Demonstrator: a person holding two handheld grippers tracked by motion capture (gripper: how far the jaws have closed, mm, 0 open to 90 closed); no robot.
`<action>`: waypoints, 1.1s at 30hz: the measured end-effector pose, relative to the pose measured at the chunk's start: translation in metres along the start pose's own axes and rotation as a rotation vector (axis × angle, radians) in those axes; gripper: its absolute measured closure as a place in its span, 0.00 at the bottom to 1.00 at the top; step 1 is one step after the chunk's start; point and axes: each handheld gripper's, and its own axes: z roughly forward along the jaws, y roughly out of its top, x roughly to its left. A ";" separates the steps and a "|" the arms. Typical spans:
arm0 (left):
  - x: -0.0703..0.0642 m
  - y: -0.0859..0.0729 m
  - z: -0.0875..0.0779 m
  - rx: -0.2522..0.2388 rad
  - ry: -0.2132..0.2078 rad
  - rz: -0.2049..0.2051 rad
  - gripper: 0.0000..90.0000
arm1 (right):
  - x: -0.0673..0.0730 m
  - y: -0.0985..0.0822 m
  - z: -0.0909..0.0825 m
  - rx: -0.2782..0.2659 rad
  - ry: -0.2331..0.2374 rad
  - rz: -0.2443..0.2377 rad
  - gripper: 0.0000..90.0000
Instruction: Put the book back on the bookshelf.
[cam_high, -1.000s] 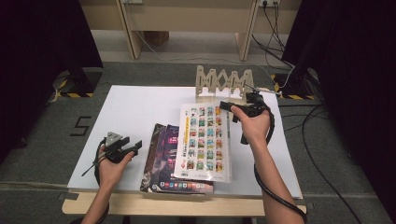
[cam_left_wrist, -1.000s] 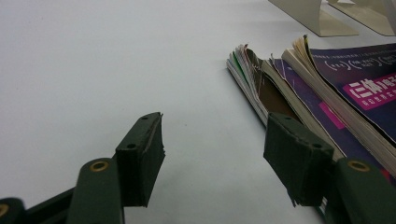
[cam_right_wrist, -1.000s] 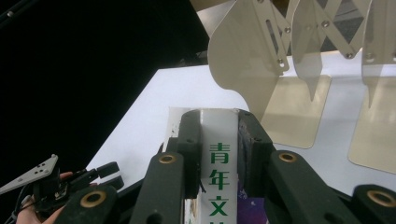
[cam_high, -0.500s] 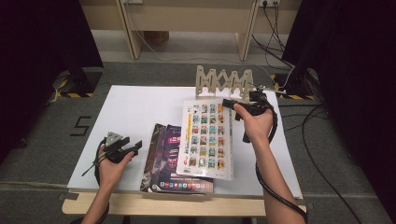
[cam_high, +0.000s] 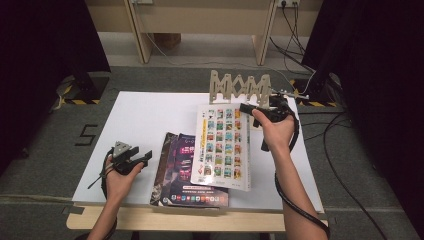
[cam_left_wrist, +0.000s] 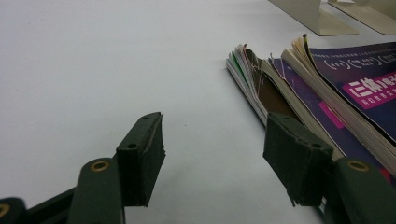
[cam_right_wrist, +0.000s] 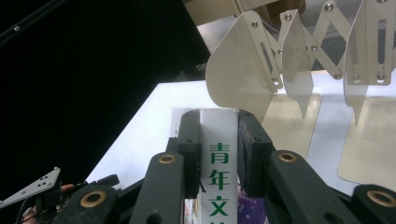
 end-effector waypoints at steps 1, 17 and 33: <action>0.000 0.000 0.000 0.000 0.000 0.000 0.41 | 0.000 0.000 0.000 -0.003 -0.001 0.000 0.83; 0.000 0.000 0.000 -0.004 -0.003 -0.006 0.42 | 0.000 0.008 -0.007 -0.041 -0.008 -0.010 0.83; -0.001 -0.001 -0.001 -0.014 0.000 0.007 0.43 | 0.001 0.015 -0.013 -0.094 -0.027 -0.022 0.83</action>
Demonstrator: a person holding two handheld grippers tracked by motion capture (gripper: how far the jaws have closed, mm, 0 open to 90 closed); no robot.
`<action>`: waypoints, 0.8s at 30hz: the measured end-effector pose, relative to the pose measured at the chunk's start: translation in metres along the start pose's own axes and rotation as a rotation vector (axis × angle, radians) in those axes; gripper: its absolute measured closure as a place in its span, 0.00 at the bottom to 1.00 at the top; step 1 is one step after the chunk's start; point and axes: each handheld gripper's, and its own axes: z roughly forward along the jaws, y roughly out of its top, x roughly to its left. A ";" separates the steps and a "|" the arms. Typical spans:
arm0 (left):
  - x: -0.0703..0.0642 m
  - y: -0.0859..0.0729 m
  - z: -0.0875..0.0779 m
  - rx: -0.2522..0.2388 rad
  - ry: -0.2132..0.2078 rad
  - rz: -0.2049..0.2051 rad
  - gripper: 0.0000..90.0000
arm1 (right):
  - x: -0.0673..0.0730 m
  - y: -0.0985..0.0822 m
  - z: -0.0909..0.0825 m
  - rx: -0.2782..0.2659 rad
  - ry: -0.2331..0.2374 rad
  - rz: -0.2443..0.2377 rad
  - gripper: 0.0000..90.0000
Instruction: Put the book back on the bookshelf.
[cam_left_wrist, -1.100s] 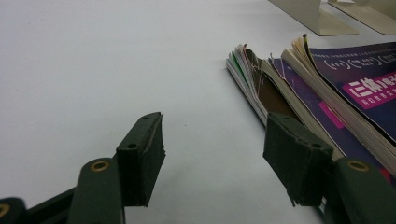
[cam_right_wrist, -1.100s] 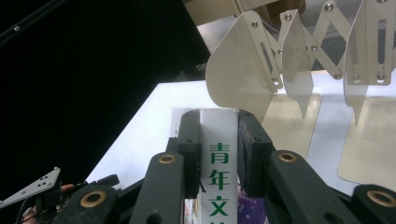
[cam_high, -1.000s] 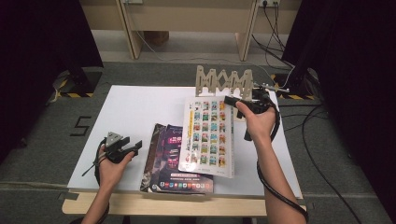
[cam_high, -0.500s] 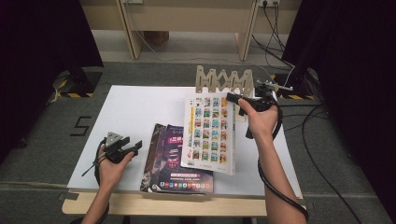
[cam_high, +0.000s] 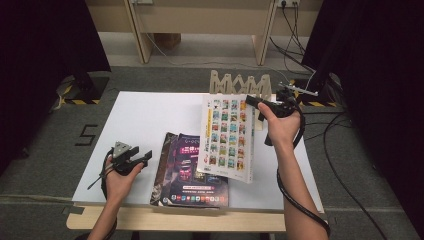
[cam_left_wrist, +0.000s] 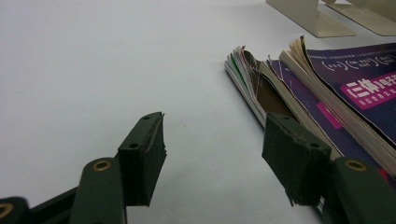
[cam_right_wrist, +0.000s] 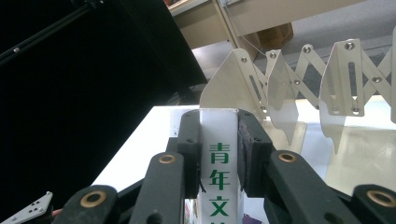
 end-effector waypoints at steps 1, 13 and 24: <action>0.000 0.000 0.000 0.001 -0.001 0.002 0.43 | 0.000 0.000 0.000 0.002 0.001 0.006 0.83; 0.001 0.000 0.001 0.007 -0.004 -0.003 0.42 | 0.001 0.003 0.001 -0.027 -0.007 0.005 0.83; 0.001 0.000 0.001 0.007 -0.006 -0.001 0.42 | 0.001 0.009 -0.003 -0.069 -0.023 0.006 0.83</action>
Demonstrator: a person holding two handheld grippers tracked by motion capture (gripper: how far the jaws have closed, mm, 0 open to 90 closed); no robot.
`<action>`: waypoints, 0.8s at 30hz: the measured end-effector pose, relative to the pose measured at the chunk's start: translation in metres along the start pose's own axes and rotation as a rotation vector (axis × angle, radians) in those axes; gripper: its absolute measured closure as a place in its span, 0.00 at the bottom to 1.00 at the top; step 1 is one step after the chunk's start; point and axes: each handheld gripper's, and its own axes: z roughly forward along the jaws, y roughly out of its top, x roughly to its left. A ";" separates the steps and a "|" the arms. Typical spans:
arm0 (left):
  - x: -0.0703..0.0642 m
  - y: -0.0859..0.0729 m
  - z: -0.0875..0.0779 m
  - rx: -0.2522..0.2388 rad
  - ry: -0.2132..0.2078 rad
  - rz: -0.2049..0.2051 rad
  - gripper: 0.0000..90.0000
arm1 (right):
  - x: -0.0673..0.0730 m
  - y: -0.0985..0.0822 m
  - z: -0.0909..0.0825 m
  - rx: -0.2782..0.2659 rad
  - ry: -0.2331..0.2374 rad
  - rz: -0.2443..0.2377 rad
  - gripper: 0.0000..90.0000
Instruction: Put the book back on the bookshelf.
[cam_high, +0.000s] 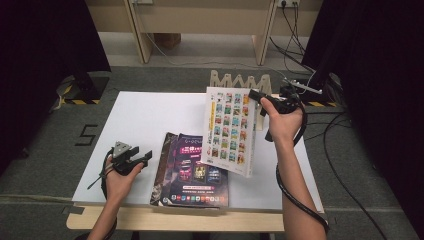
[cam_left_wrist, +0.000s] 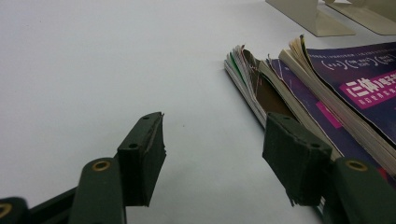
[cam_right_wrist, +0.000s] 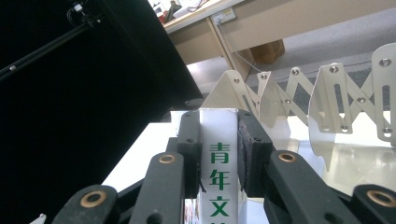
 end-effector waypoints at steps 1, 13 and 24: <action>0.000 0.000 0.000 0.000 0.000 0.000 0.42 | 0.000 0.000 0.000 0.000 0.000 0.000 0.83; -0.001 0.000 0.000 0.001 0.000 0.007 0.42 | 0.004 0.005 -0.002 -0.021 0.006 0.008 0.83; -0.001 0.000 0.000 0.002 0.000 0.008 0.42 | 0.005 0.010 -0.004 -0.056 -0.015 -0.007 0.83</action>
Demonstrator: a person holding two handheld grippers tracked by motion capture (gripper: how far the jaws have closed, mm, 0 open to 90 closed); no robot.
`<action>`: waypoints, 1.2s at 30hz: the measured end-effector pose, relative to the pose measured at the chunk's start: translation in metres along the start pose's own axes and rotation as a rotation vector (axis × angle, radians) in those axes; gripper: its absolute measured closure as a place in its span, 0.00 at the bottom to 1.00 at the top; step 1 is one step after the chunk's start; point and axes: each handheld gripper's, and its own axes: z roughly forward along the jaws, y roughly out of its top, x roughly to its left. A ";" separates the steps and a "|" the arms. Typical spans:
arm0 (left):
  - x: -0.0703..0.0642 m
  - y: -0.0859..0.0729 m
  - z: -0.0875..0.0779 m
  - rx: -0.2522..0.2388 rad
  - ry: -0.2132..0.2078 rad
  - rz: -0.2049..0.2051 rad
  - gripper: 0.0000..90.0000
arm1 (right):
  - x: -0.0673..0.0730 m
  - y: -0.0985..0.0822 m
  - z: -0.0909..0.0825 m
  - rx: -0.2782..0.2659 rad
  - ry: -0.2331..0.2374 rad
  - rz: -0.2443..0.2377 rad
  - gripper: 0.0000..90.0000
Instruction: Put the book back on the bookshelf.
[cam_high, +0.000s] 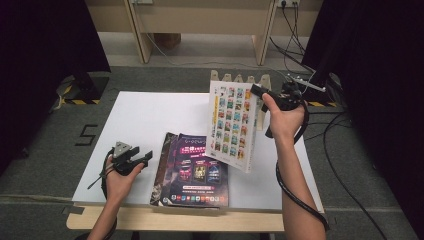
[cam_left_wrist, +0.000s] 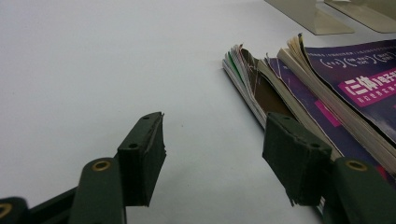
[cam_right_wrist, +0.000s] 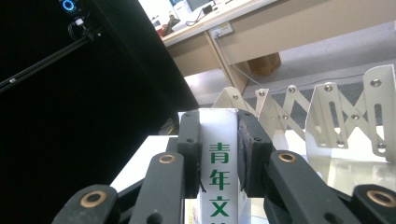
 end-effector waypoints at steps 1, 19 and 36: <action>0.000 0.000 0.000 -0.001 0.000 -0.001 0.42 | 0.000 0.000 0.000 0.000 0.000 0.000 0.83; 0.000 0.000 0.000 -0.002 -0.001 -0.004 0.42 | 0.002 0.010 -0.007 -0.066 -0.024 -0.014 0.83; 0.001 0.000 0.000 -0.002 -0.004 -0.010 0.42 | 0.005 0.020 -0.010 -0.107 -0.031 -0.026 0.83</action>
